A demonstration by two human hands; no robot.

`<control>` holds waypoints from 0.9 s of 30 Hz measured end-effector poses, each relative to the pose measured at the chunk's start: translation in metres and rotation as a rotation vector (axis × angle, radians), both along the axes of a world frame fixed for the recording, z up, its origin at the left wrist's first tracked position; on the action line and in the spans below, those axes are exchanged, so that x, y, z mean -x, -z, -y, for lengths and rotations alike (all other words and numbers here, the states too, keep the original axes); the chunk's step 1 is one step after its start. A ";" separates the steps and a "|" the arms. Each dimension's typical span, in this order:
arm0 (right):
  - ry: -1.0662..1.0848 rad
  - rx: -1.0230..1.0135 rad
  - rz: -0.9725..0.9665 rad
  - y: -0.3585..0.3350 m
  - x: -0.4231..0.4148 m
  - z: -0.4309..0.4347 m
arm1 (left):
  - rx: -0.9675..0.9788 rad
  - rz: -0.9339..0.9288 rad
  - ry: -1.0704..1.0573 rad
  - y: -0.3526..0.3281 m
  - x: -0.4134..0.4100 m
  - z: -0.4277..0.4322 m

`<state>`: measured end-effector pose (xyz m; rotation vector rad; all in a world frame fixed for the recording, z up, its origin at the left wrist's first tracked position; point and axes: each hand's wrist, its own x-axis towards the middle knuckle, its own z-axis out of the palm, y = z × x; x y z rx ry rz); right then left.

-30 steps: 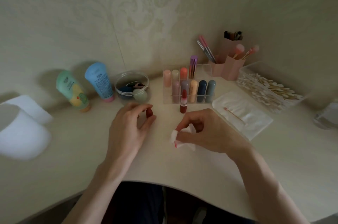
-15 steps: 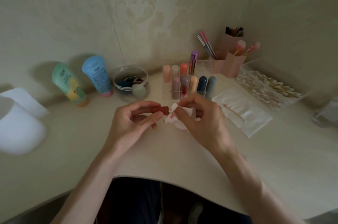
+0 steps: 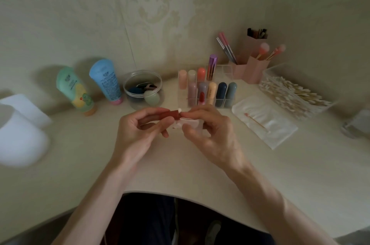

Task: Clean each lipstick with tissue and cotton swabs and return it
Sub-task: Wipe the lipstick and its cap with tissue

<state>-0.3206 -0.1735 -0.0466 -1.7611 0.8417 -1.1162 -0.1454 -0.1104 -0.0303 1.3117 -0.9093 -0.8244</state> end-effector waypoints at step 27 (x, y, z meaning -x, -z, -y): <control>-0.130 -0.088 0.059 -0.012 0.004 -0.007 | -0.004 -0.092 0.054 -0.005 0.000 -0.003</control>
